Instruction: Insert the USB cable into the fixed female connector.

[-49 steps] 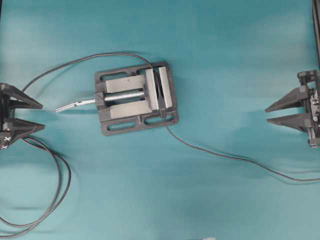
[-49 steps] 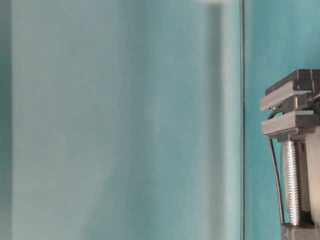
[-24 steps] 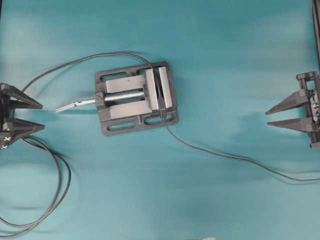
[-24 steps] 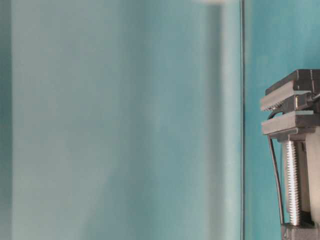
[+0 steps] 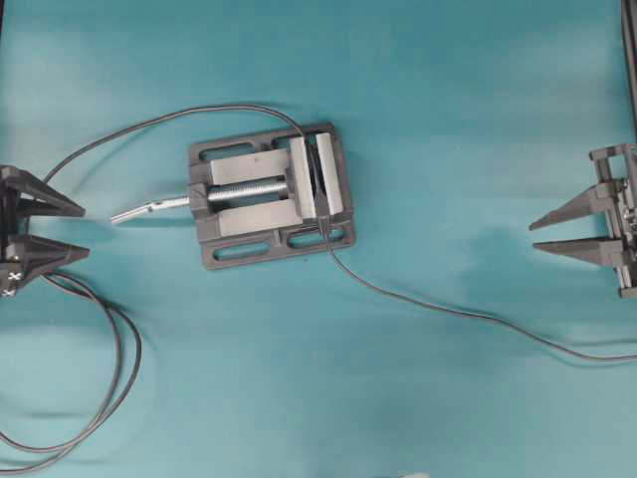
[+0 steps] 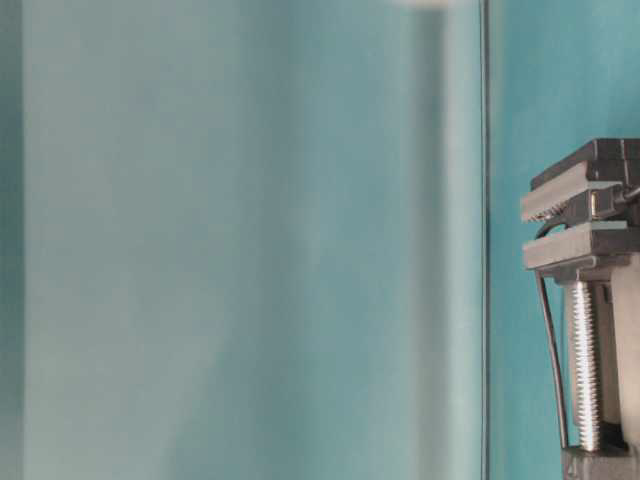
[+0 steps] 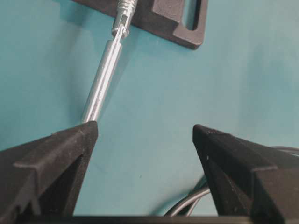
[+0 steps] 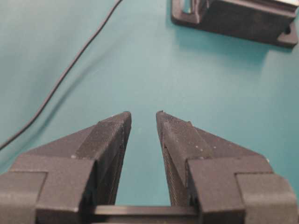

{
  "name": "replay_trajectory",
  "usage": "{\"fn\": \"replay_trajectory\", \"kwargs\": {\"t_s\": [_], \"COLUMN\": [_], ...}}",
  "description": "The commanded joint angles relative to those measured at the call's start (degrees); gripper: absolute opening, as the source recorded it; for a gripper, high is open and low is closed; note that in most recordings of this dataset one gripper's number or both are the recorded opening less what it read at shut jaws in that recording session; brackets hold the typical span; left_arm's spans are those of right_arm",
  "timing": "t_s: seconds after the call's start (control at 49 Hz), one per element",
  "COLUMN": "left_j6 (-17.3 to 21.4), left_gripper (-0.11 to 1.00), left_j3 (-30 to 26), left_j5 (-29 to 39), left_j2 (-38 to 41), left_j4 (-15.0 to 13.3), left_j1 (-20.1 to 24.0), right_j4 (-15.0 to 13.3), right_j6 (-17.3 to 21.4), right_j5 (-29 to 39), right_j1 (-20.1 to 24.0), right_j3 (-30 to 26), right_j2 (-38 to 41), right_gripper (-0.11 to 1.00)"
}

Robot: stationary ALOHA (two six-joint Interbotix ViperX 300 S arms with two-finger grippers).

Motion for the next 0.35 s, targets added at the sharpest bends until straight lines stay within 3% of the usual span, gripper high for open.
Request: {"fn": "replay_trajectory", "kwargs": {"t_s": [0.0,0.327], "left_j6": [-0.7,-0.7], "left_gripper": [0.99,0.99], "left_j3": [-0.6,-0.6], "left_j5": [-0.3,-0.3], "left_j2": [0.4,0.4], "left_j4": [0.2,0.2], "left_j1": [0.1,0.2], "right_j4": [-0.2,-0.2], "right_j6": [0.7,3.0], "right_j5": [-0.2,-0.4], "right_j1": [0.0,0.0], "right_j3": [-1.4,-1.1], "right_j2": [0.4,0.4], "right_gripper": [0.37,0.37]}}
